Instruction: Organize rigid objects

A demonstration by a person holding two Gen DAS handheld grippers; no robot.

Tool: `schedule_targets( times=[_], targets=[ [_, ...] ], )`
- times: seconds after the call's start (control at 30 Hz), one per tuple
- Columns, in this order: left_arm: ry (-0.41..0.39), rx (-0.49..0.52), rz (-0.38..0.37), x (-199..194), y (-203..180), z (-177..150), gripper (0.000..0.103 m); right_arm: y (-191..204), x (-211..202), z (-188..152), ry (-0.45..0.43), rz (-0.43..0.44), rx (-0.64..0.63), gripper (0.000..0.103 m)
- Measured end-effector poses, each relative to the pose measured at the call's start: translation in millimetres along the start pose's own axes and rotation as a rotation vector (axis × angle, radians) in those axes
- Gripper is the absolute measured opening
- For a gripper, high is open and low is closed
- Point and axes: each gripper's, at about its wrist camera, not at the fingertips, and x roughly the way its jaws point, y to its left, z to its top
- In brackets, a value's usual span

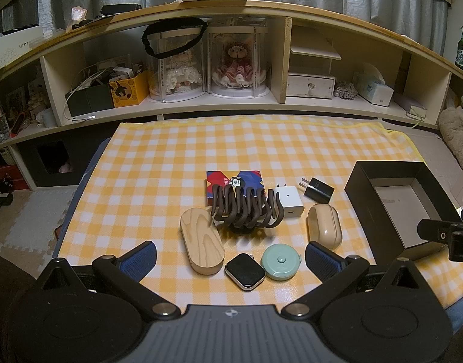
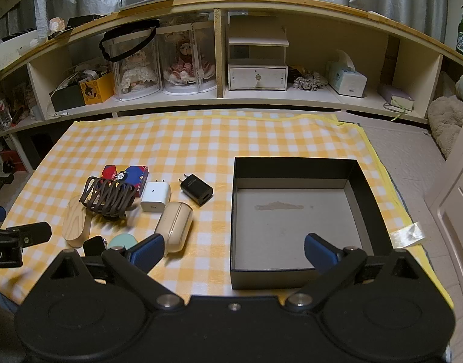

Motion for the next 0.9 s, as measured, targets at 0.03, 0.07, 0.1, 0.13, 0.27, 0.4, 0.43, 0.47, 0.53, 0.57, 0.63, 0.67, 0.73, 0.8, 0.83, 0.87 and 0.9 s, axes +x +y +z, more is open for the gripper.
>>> schedule_targets(
  times=[0.03,0.07,0.1,0.13,0.27,0.4,0.43,0.47,0.53,0.57,0.63,0.67,0.73,0.8,0.83,0.87,0.9],
  targets=[
    [0.0,0.0,0.0,0.0,0.0,0.0,0.103,0.3,0.0,0.0,0.0,0.0,0.0,0.1],
    [0.0,0.0,-0.001,0.1,-0.4,0.0,0.103,0.1,0.0,0.0,0.0,0.0,0.0,0.1],
    [0.0,0.0,-0.001,0.3,-0.6,0.1,0.103,0.1,0.0,-0.1,0.0,0.0,0.0,0.1],
    [0.0,0.0,-0.001,0.0,0.0,0.0,0.103,0.4,0.1,-0.2,0.0,0.0,0.0,0.1],
    [0.0,0.0,-0.001,0.0,0.0,0.1,0.103,-0.2,0.0,-0.2,0.001,0.0,0.0,0.1],
    [0.0,0.0,-0.002,0.3,-0.6,0.1,0.103,-0.6,-0.1,-0.3,0.001,0.001,0.0,0.1],
    [0.0,0.0,-0.002,0.0,0.0,0.1,0.103,-0.4,-0.1,-0.2,0.001,0.001,0.0,0.1],
    [0.0,0.0,-0.002,0.3,-0.8,0.1,0.103,0.0,0.1,-0.2,0.001,0.0,0.0,0.1],
    [0.002,0.001,-0.003,0.8,-3.3,0.2,0.103,-0.1,0.5,-0.2,0.003,-0.001,0.0,0.1],
    [0.003,0.002,-0.004,1.1,-4.6,0.5,0.103,-0.6,0.8,0.1,0.005,-0.001,0.001,0.1],
    [0.003,0.002,-0.005,1.0,-5.5,0.5,0.103,-0.4,1.2,0.2,0.006,0.001,0.0,0.1],
    [0.003,0.001,-0.007,0.5,-5.8,0.4,0.103,1.1,1.1,0.3,0.007,0.0,-0.001,0.1],
    [0.007,-0.001,-0.011,1.2,-5.6,0.5,0.103,1.6,1.3,0.6,0.009,-0.001,-0.002,0.1],
    [0.012,-0.001,-0.012,2.3,-6.3,0.8,0.103,1.9,1.2,0.6,0.01,-0.001,-0.003,0.1],
    [0.012,-0.001,-0.014,2.5,-5.0,0.7,0.103,2.3,1.5,0.5,0.011,-0.001,-0.003,0.1],
    [0.013,-0.002,-0.016,2.8,-4.6,0.9,0.103,2.5,1.8,0.2,0.011,-0.001,-0.003,0.1],
    [0.015,-0.002,-0.017,3.0,-5.2,1.0,0.103,2.6,1.8,0.2,0.012,-0.002,-0.003,0.1]
  ],
)
